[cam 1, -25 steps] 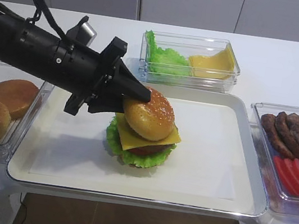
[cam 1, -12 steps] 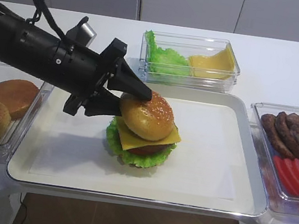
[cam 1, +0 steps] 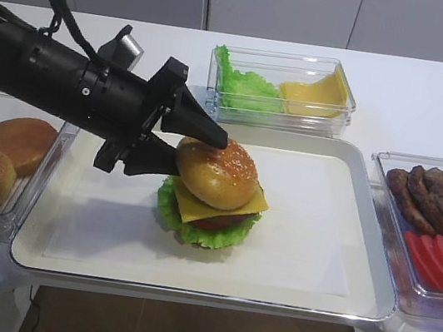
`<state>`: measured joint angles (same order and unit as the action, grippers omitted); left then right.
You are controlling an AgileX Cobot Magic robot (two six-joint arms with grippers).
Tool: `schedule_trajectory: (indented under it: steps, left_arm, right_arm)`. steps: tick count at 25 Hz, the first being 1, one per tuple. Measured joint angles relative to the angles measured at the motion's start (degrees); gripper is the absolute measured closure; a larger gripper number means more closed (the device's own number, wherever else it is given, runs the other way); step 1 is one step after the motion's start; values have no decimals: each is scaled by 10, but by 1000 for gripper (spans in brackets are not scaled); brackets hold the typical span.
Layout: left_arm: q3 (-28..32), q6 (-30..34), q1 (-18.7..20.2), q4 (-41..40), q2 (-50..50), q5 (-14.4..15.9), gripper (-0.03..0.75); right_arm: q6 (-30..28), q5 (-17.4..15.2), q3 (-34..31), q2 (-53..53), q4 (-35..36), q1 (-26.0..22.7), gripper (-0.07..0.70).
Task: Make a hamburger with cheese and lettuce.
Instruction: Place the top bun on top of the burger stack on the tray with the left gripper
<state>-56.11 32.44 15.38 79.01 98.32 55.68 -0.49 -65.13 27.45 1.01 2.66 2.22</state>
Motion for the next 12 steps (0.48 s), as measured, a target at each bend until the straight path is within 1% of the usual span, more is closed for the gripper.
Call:
schedule_trajectory:
  steps: [6, 12]
  left_arm:
    - [0, 0, 0, -7, 0, 4, 258]
    - [0, -6, 0, -13, 0, 4, 205]
  right_arm:
    - [0, 0, 0, 0, 0, 0, 131]
    - [0, 0, 0, 0, 0, 0, 131]
